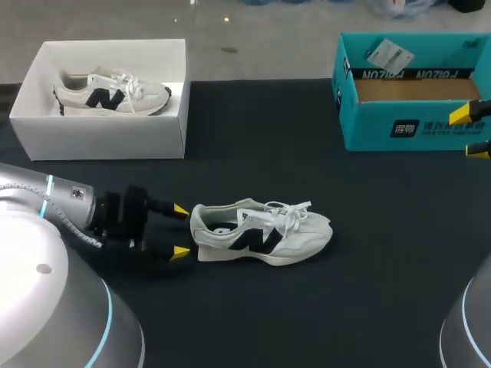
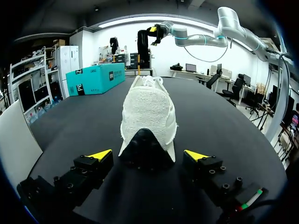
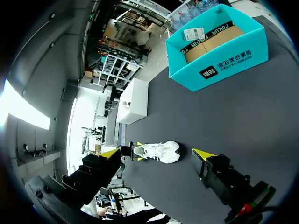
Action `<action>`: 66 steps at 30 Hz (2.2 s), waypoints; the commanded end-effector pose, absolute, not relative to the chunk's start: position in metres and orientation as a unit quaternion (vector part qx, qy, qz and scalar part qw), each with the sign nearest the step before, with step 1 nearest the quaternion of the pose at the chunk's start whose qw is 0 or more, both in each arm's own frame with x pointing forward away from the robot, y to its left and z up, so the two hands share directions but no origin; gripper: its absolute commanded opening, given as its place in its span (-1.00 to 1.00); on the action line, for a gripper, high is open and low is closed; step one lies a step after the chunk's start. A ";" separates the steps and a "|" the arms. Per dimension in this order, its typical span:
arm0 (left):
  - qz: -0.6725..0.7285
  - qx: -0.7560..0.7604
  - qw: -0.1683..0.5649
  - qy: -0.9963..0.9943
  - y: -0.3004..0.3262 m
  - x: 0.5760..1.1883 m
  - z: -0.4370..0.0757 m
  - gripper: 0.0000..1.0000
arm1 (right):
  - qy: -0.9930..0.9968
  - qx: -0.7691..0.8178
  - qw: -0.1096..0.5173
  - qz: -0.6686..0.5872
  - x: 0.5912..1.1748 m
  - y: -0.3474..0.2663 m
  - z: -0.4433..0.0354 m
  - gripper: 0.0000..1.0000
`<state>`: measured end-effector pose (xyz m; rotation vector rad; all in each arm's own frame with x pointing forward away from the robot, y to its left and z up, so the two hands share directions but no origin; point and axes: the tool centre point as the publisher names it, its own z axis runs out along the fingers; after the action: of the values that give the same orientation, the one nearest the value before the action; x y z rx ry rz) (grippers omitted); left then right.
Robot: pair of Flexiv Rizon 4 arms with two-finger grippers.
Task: Take the shoe out of the shoebox, open the shoe tongue, remove and reinsert the insole, then place the shoe into the shoebox
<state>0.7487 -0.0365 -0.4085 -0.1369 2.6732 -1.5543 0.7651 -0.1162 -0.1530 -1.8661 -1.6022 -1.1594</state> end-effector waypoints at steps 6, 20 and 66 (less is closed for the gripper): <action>-0.510 -0.036 0.023 0.859 -0.057 0.763 -0.422 1.00 | -0.576 -0.672 0.209 -0.416 0.765 -0.115 -0.153 1.00; -0.522 -0.009 0.003 0.853 -0.079 0.773 -0.425 1.00 | -0.576 -0.672 0.209 -0.416 0.765 -0.115 -0.153 1.00; -0.532 -0.014 0.005 0.847 -0.100 0.752 -0.428 -1.00 | -0.576 -0.672 0.209 -0.416 0.765 -0.115 -0.153 1.00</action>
<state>0.7532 -0.0990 -0.4276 -0.0431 2.6513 -1.6665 0.7651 -0.1162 -0.1530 -1.8661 -1.6022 -1.1594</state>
